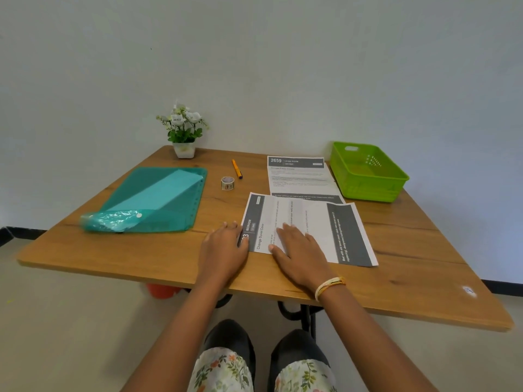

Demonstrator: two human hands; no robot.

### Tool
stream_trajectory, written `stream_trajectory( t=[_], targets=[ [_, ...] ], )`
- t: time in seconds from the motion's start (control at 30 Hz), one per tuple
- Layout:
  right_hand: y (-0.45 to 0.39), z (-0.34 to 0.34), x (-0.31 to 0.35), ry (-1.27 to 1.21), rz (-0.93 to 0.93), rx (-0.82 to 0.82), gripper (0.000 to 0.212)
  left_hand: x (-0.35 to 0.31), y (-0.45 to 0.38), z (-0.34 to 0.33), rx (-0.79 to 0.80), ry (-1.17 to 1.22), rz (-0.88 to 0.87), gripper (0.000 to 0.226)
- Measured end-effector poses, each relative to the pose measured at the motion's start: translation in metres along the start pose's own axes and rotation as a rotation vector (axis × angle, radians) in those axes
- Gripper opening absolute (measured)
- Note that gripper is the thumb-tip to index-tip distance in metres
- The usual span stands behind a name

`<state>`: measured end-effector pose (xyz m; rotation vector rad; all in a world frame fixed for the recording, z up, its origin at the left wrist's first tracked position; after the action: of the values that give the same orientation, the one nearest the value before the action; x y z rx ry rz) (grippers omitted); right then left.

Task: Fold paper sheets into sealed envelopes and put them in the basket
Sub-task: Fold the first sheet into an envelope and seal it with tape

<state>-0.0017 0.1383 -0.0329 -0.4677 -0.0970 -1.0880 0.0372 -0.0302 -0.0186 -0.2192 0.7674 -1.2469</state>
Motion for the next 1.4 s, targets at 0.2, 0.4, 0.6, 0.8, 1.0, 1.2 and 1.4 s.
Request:
stream_trajectory(
  t=[0.2, 0.4, 0.6, 0.8, 1.0, 1.2, 1.4],
  targets=[
    [0.010, 0.008, -0.006, -0.006, 0.058, -0.044, 0.064, 0.004, 0.001, -0.005, 0.035, -0.061, 0.017, 0.056],
    [0.014, 0.011, -0.004, -0.057, 0.059, -0.059, 0.060, 0.007, -0.001, -0.015, 0.137, -0.122, 0.001, 0.079],
    [0.014, 0.011, -0.004, -0.086, 0.059, -0.049, 0.059, 0.010, -0.002, -0.001, 0.106, 0.190, 0.113, 0.058],
    [0.019, 0.013, 0.003, -0.177, 0.030, -0.065, 0.053, 0.016, 0.002, 0.009, 0.083, 0.607, 0.374, 0.059],
    [0.017, 0.011, 0.025, -0.268, 0.023, -0.076, 0.054, 0.008, 0.002, 0.013, 0.102, 0.944, 0.423, 0.051],
    [0.011, 0.020, 0.033, -0.924, -0.223, -0.094, 0.045, -0.007, 0.009, 0.002, 0.289, 0.751, 0.251, 0.057],
    [0.002, 0.013, 0.005, -1.182, -0.732, -0.041, 0.022, -0.010, 0.013, 0.000, 0.265, 0.375, 0.072, 0.061]
  ],
)
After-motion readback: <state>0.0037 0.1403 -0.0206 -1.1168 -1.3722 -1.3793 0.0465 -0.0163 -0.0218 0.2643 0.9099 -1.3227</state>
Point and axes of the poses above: each hand's wrist, its own y-axis away from the middle knuckle, its own z-axis out of the back of the hand, x = y × z, the point moved 8 cm from there along -y, towards the middle knuckle, and after that the axes turned 12 degrees about -x, right-handed, at the moved point
